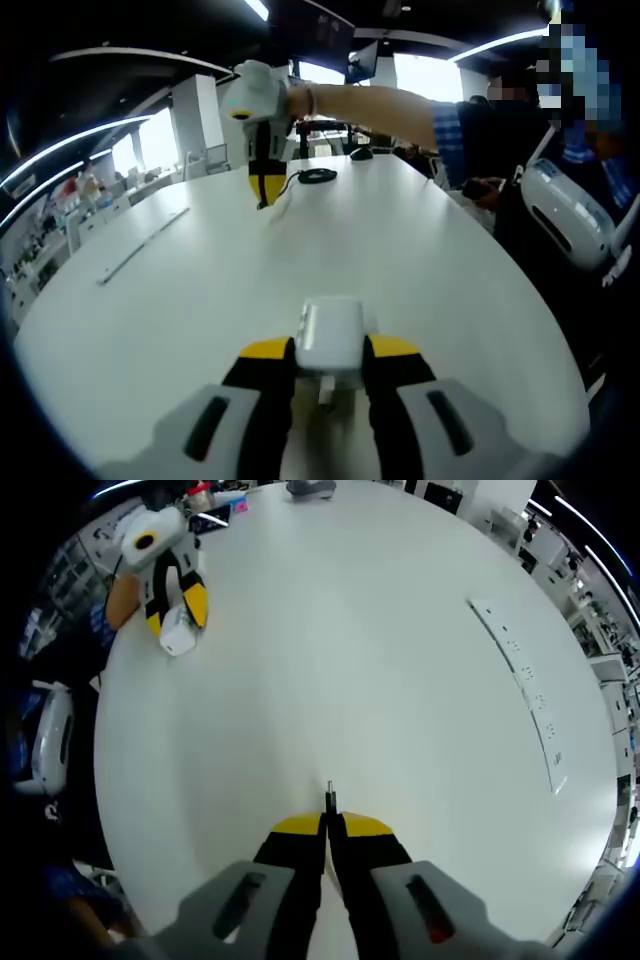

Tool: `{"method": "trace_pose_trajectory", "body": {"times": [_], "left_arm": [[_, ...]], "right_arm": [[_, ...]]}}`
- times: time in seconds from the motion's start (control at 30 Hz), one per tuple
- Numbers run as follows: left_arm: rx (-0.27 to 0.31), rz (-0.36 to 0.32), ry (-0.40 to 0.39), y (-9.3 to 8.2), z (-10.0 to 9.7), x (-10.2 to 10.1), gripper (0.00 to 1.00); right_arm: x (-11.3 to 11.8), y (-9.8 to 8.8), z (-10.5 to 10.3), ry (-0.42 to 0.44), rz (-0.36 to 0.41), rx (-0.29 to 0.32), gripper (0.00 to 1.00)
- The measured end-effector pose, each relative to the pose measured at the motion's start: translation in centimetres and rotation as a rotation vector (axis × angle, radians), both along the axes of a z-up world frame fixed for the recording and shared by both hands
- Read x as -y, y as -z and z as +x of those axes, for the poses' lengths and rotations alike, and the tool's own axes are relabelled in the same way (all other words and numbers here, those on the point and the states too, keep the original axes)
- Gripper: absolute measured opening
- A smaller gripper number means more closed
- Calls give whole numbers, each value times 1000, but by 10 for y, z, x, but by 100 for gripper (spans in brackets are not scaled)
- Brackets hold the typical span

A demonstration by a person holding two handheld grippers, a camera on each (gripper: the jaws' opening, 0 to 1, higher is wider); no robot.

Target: Plug the desk Type‑C cable into the charger adapter.

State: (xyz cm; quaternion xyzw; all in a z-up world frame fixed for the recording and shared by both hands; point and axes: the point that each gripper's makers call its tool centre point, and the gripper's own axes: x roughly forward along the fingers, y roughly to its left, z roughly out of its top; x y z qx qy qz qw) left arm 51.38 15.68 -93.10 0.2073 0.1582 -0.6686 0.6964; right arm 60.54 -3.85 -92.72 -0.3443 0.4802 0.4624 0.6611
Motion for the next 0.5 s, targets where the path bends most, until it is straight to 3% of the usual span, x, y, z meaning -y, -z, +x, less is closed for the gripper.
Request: {"method": "trace_pose_trajectory", "body": {"times": [0.3,0.5], "left_arm": [[-10,-6,-7,-2,3,-2,27],[-19,-8,-15,-1,1,-1,27]], "right_arm": [[1,-8,-22,-35,21,11,4],[-4,-4,-42,-60,92,-3,4]]}}
